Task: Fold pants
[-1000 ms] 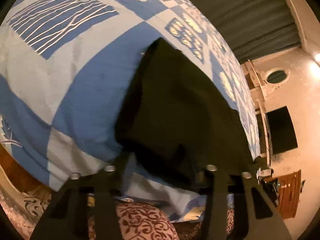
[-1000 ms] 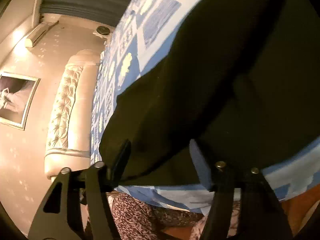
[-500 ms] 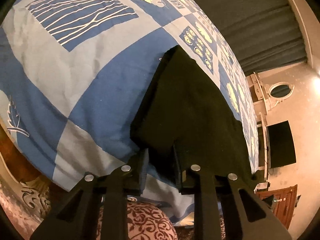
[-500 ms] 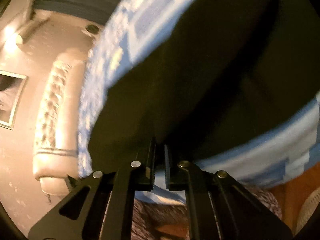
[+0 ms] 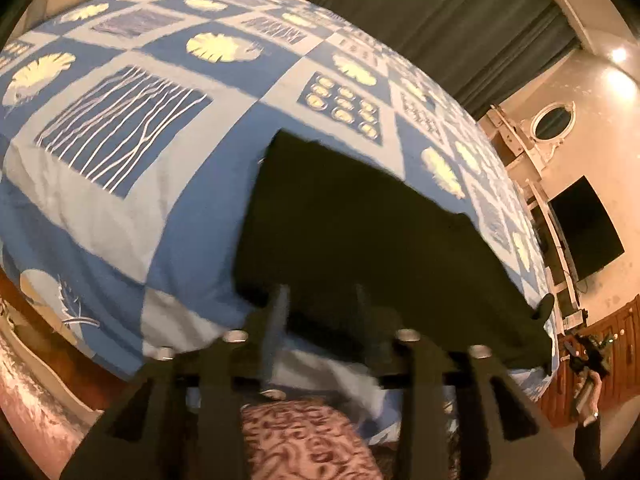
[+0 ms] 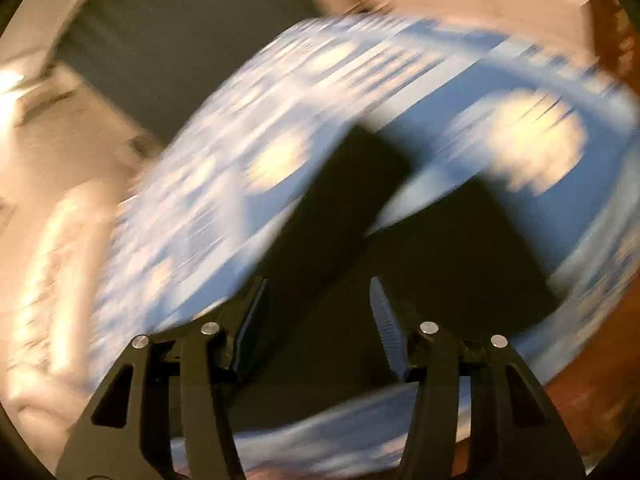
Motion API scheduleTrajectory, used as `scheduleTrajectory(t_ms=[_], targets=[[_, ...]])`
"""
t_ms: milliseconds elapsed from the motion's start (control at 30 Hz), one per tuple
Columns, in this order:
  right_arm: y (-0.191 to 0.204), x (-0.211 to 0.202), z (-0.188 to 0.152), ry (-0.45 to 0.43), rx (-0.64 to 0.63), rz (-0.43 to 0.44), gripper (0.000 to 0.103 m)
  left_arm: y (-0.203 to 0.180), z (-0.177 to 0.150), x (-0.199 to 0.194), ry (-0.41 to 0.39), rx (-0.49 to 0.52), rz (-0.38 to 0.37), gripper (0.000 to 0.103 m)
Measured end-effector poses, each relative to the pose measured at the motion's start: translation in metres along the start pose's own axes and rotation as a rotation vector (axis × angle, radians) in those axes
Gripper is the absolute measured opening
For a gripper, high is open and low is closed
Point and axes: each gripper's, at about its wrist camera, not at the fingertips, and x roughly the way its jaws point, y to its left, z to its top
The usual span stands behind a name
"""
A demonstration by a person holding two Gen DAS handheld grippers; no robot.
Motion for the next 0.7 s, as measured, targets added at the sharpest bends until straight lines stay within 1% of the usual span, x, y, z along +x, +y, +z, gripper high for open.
scheduleTrajectory(t_ms=[33,133,200,233,267,300,333,367,400,433,467,500,533,567,600,633,667,700], targets=[[-0.021,0.005,0.018,0.003,-0.004,-0.075,0.052,-0.004,0.001,0.001,-0.003,0.000,-0.002,0.045],[-0.073,0.032,0.046,0.063,0.046,-0.156,0.052,-0.017,0.005,0.013,0.003,-0.010,0.021,0.045],[-0.095,0.049,0.051,0.098,0.055,-0.168,0.053,-0.026,0.005,0.023,0.012,-0.021,0.031,0.045],[-0.099,0.057,0.049,0.108,0.054,-0.163,0.053,-0.031,0.004,0.028,0.014,-0.024,0.041,0.045],[-0.101,0.062,0.050,0.119,0.053,-0.153,0.059,-0.034,0.003,0.033,0.020,-0.026,0.046,0.045],[-0.102,0.069,0.048,0.130,0.039,-0.146,0.060,-0.040,0.000,0.039,0.033,-0.029,0.046,0.045],[-0.101,0.070,0.046,0.128,0.012,-0.155,0.058,-0.045,-0.003,0.045,0.045,-0.030,0.048,0.045],[-0.092,0.073,0.045,0.139,-0.054,-0.158,0.032,-0.049,-0.005,0.050,0.055,-0.029,0.049,0.045],[-0.078,0.076,0.043,0.175,-0.105,-0.130,0.008,-0.053,-0.006,0.055,0.062,-0.027,0.051,0.045],[-0.074,0.080,0.044,0.201,-0.131,-0.127,0.008,-0.058,-0.008,0.061,0.070,-0.023,0.054,0.045],[-0.070,0.078,0.045,0.200,-0.166,-0.149,0.007,-0.061,-0.010,0.063,0.072,-0.020,0.058,0.048],[-0.066,0.074,0.047,0.184,-0.201,-0.171,0.007,-0.067,-0.010,0.068,0.067,-0.014,0.067,0.056],[-0.066,0.069,0.050,0.160,-0.212,-0.185,0.007,-0.072,-0.011,0.070,0.059,-0.011,0.067,0.060],[-0.068,0.062,0.055,0.122,-0.205,-0.192,0.007,-0.076,-0.012,0.071,0.053,-0.004,0.064,0.060],[-0.074,0.062,0.057,0.122,-0.180,-0.185,0.007,-0.079,-0.012,0.071,0.049,0.005,0.071,0.060],[-0.081,0.068,0.056,0.146,-0.148,-0.179,0.007,-0.081,-0.012,0.073,0.046,0.016,0.081,0.060],[-0.082,0.074,0.054,0.163,-0.146,-0.185,0.008,-0.083,-0.013,0.073,0.045,0.026,0.087,0.060],[-0.080,0.075,0.052,0.159,-0.154,-0.195,0.012,-0.085,-0.014,0.073,0.043,0.038,0.092,0.062]])
